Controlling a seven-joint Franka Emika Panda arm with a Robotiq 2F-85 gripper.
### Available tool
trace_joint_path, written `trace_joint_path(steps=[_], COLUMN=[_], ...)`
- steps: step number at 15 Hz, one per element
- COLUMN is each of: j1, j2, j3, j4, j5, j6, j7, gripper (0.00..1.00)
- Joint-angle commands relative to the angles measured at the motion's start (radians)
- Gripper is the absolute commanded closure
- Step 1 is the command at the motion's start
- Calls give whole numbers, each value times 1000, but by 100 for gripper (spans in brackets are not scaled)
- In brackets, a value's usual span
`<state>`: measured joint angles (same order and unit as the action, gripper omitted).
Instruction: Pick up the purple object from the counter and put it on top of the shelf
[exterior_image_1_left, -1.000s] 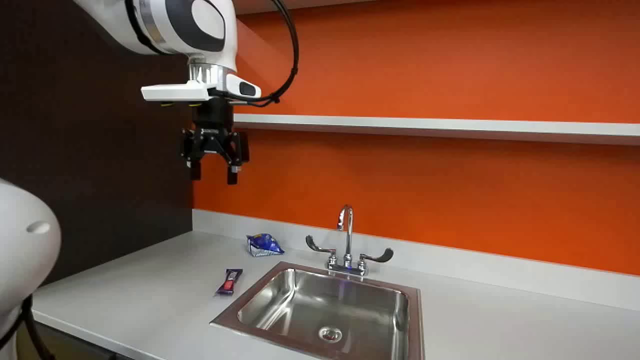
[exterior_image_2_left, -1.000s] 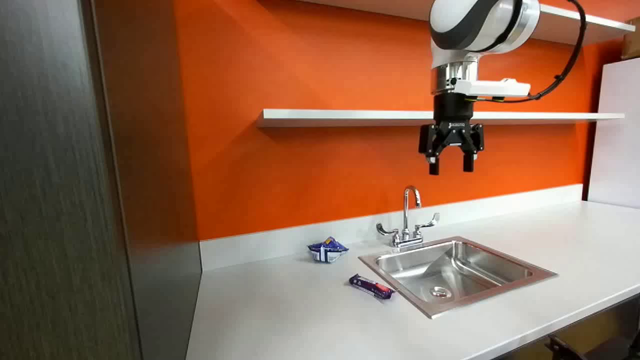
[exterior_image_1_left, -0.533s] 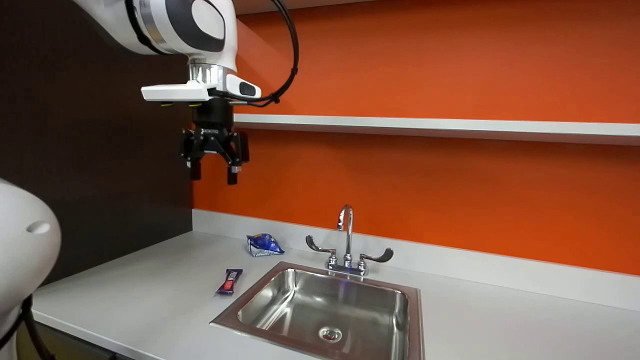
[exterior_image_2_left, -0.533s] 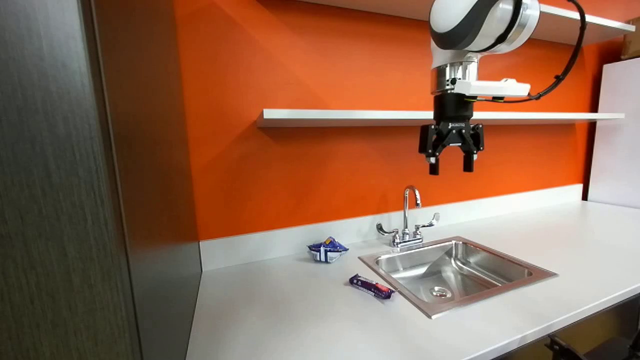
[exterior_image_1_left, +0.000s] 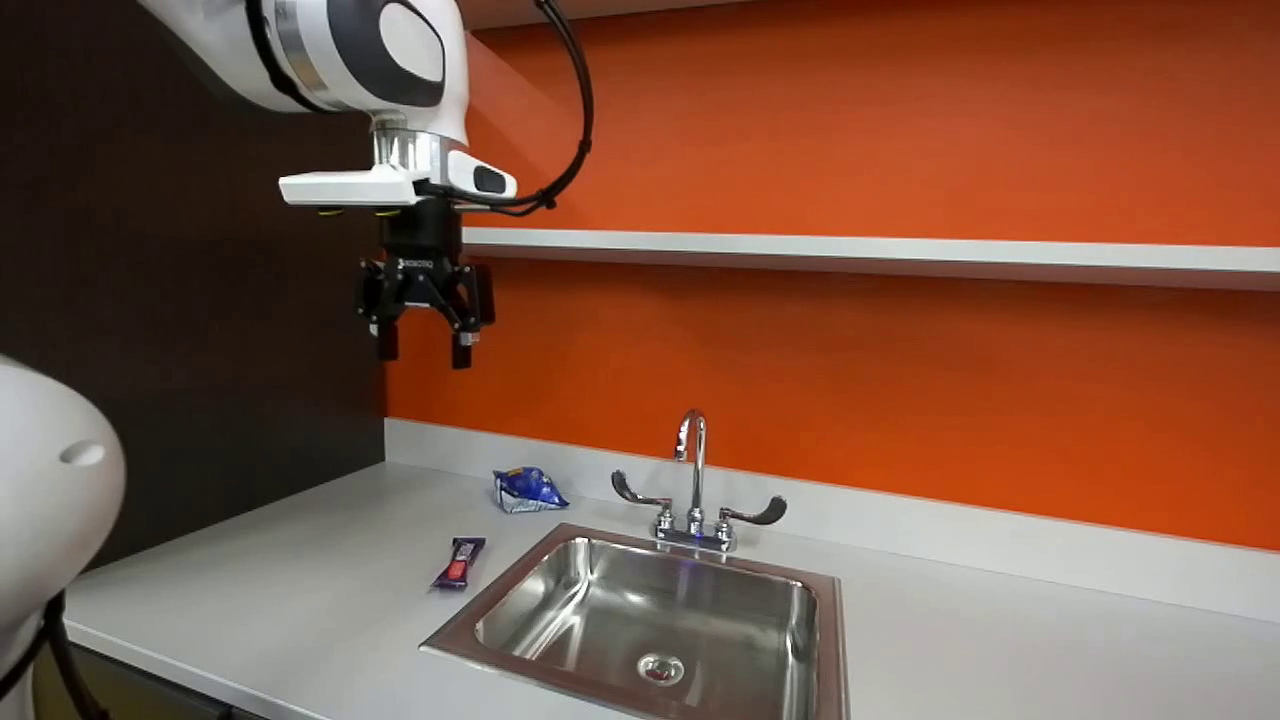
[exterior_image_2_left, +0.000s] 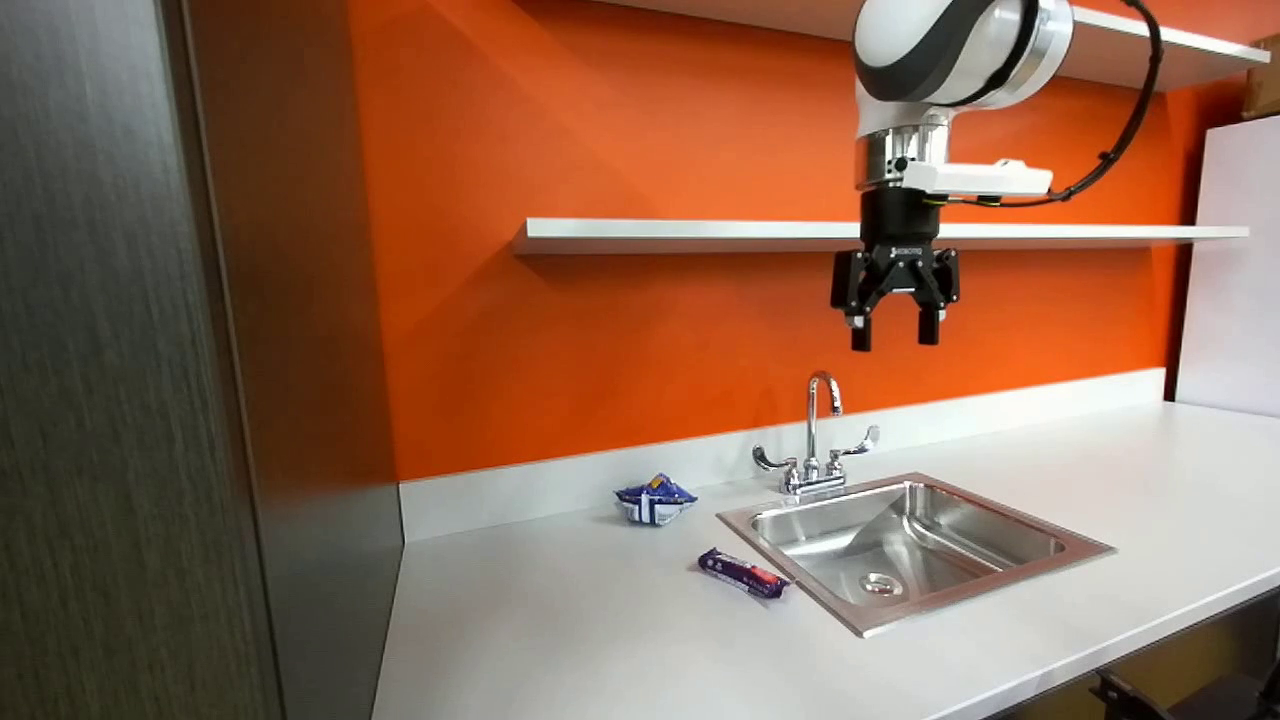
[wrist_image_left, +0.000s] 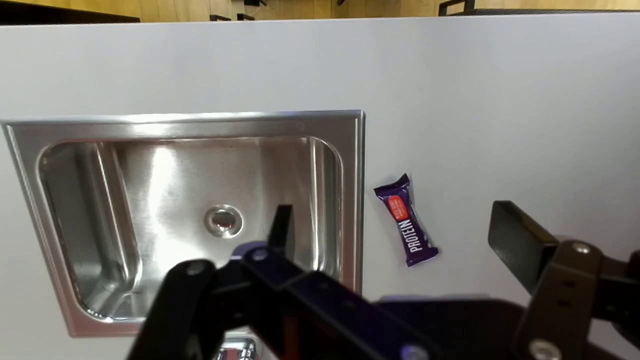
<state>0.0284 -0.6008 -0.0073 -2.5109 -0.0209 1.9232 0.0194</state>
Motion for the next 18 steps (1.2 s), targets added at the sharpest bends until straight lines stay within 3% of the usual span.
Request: trace_joint_path(steps=[1, 8, 18], j1=[34, 99, 80], j2=[46, 231, 613], j3=[30, 65, 66], j4=[12, 48, 207], j5=[9, 13, -11], j6=[51, 193, 378], j7=[-42, -66, -87], gripper=[0, 0, 0])
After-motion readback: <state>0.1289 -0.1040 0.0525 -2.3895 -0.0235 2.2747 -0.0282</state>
